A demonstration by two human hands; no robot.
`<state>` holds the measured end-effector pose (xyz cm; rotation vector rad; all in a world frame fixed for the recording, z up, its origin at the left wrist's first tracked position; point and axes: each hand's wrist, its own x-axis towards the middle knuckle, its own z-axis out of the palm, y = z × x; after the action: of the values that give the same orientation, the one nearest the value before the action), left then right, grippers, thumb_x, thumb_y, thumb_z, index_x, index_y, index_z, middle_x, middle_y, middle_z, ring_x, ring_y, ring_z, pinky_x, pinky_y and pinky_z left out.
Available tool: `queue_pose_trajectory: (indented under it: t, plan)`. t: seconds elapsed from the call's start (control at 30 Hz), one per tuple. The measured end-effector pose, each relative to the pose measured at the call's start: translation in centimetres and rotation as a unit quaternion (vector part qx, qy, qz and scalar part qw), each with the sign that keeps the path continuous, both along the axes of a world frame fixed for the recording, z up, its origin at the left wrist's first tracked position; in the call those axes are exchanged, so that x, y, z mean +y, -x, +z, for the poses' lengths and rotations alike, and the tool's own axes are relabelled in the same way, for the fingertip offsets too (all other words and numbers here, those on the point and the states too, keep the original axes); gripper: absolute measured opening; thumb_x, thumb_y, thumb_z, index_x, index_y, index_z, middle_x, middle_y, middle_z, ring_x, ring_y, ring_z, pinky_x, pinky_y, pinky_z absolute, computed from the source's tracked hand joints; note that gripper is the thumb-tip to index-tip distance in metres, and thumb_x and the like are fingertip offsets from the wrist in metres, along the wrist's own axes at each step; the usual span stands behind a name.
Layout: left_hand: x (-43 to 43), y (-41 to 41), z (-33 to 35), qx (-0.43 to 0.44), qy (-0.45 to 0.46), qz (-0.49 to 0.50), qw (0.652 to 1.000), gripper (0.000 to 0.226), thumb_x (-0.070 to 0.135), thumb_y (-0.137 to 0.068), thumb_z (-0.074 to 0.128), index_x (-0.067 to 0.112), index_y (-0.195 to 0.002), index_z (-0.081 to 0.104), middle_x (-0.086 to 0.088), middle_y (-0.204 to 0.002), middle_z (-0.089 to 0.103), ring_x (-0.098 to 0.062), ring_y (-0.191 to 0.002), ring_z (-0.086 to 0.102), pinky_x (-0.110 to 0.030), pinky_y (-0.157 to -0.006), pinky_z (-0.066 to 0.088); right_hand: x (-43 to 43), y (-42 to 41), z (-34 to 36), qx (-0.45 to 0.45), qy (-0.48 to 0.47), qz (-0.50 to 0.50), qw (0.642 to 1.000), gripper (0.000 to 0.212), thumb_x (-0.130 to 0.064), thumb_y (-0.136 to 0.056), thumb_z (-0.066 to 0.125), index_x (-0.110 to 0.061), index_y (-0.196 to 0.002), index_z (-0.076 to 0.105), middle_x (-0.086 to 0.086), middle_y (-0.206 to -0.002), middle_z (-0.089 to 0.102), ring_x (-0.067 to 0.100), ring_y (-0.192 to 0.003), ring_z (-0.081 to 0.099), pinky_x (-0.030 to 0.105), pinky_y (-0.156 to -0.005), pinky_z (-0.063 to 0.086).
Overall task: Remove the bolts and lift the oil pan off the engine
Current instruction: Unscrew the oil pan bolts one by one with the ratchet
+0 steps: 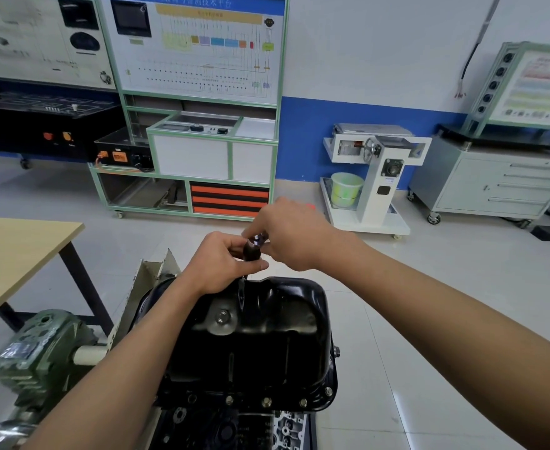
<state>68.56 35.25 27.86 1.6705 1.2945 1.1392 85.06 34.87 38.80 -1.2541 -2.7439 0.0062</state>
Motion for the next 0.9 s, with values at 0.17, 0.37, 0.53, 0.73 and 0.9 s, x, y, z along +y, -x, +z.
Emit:
queue_pose_trajectory:
  t: [0.17, 0.37, 0.53, 0.73, 0.9]
  plan:
    - [-0.2, 0.0, 0.1, -0.012, 0.011, -0.008, 1.0, 0.02, 0.005, -0.075, 0.089, 0.021, -0.079, 0.078, -0.001, -0.077, 0.078, -0.007, -0.07, 0.071, -0.016, -0.069, 0.052, -0.1, 0.1, 0.3, 0.003, 0.03, 0.023, 0.999, 0.049, 0.001, -0.084, 0.063, -0.034, -0.115, 0.075, -0.002, -0.083, 0.059, 0.022, -0.077, 0.055, 0.045, -0.082, 0.054]
    - [-0.2, 0.0, 0.2, -0.022, 0.005, -0.023, 0.999, 0.025, 0.001, -0.074, 0.088, 0.019, -0.088, 0.078, -0.004, -0.083, 0.079, -0.009, -0.075, 0.073, -0.017, -0.072, 0.054, 0.6, 0.2, 0.2, -0.01, 0.051, 0.04, 0.998, 0.047, 0.008, -0.077, 0.062, -0.025, -0.106, 0.078, 0.008, -0.092, 0.072, 0.031, -0.087, 0.064, 0.045, -0.074, 0.056]
    - [-0.1, 0.0, 0.1, -0.022, -0.005, -0.015, 1.0, 0.023, 0.005, -0.072, 0.09, 0.018, -0.087, 0.079, -0.005, -0.084, 0.079, -0.012, -0.076, 0.074, -0.023, -0.073, 0.058, 0.6, 0.1, 0.3, -0.006, 0.053, 0.04, 0.998, 0.051, 0.008, -0.079, 0.059, -0.027, -0.109, 0.078, 0.003, -0.088, 0.07, 0.027, -0.089, 0.061, 0.043, -0.075, 0.056]
    - [-0.1, 0.0, 0.1, -0.031, -0.012, -0.003, 0.999, 0.017, 0.008, -0.075, 0.089, 0.012, -0.088, 0.08, -0.014, -0.083, 0.077, -0.044, -0.087, 0.071, -0.054, -0.084, 0.059, 1.1, 0.2, 0.3, 0.013, 0.031, 0.0, 0.999, 0.029, -0.023, -0.085, 0.074, -0.027, -0.113, 0.073, 0.001, -0.114, 0.067, 0.02, -0.095, 0.062, 0.039, -0.082, 0.055]
    - [-0.1, 0.0, 0.0, -0.035, -0.012, -0.008, 0.999, 0.015, 0.009, -0.076, 0.088, 0.007, -0.088, 0.079, -0.018, -0.084, 0.076, -0.033, -0.078, 0.072, -0.051, -0.081, 0.061, 1.0, 0.6, -0.6, 0.07, 0.044, -0.07, 0.994, 0.024, -0.038, -0.079, 0.078, -0.016, -0.083, 0.068, 0.0, -0.09, 0.064, 0.019, -0.077, 0.061, 0.035, -0.068, 0.054]
